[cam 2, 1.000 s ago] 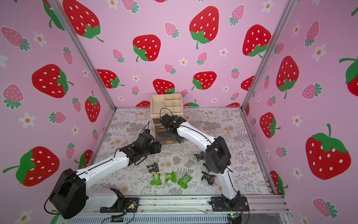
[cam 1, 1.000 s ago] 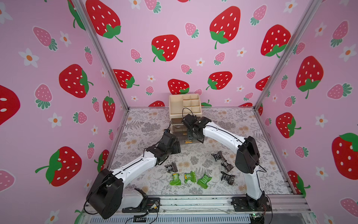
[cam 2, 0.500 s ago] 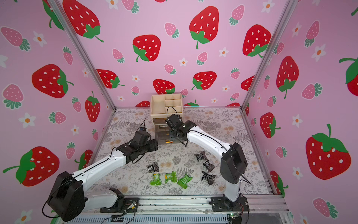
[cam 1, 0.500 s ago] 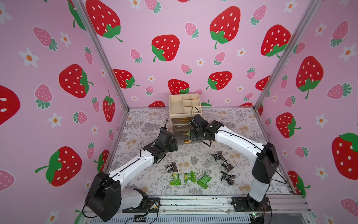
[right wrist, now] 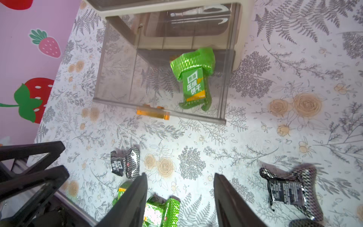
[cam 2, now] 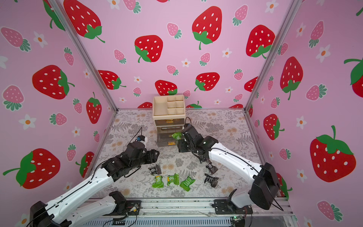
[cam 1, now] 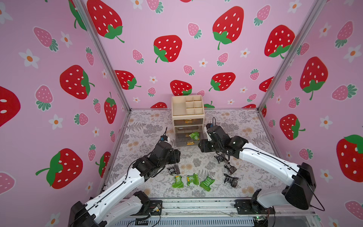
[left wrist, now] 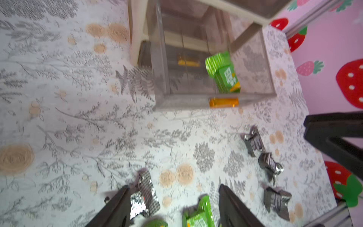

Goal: Place the cookies into the drawer by color
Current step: Pick up the cookie at the center of the board.

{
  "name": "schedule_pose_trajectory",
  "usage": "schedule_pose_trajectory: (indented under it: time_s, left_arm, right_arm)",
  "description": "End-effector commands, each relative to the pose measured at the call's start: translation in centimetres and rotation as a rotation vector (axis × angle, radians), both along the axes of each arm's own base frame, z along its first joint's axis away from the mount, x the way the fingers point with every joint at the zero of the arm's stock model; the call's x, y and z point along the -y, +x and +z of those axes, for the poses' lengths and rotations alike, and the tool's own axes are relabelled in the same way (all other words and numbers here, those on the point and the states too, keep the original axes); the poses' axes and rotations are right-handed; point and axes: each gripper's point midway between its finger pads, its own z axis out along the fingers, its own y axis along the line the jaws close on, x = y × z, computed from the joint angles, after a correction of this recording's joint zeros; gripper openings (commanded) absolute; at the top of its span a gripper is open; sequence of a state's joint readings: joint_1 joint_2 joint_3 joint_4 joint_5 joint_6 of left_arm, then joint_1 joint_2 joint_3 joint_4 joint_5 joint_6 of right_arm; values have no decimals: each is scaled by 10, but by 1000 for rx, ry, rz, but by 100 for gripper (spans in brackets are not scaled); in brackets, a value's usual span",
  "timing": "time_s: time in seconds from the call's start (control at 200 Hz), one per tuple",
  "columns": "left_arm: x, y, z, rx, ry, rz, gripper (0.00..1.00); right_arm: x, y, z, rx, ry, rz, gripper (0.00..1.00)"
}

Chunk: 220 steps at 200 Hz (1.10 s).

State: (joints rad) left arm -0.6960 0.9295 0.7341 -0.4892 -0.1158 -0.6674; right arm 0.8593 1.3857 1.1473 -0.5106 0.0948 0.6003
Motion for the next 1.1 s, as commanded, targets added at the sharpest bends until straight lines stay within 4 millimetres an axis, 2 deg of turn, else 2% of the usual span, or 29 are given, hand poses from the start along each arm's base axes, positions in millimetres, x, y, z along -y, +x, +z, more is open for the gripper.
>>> schedule_pose_trajectory:
  time_s: [0.0,0.11,0.285,0.455,0.6,0.725,0.915,1.096]
  left_arm:
    - [-16,-35,-29,-104,101,12,75]
    - [-10,-54,-45,-144,119,-15,78]
    - [9,-68,-76,-196,157,-45,79]
    - [22,-72,-98,-213,223,-41,71]
    - [19,-75,-107,-216,332,-7,68]
    - [8,-78,-107,-207,442,42,67]
    - [20,-80,-121,-243,455,10,56]
    - [25,-84,-129,-273,452,-12,49]
  right_arm:
    - [-4,-23,-2,4,66,70,63]
    - [5,-41,-25,-29,72,92,67]
    - [17,-56,-46,-74,45,105,67]
    - [10,-65,-47,-84,67,139,67]
    - [10,-67,-49,-88,56,142,67]
    - [12,-66,-48,-85,49,137,67]
    - [15,-65,-48,-81,37,128,67]
    - [18,-64,-46,-69,34,119,67]
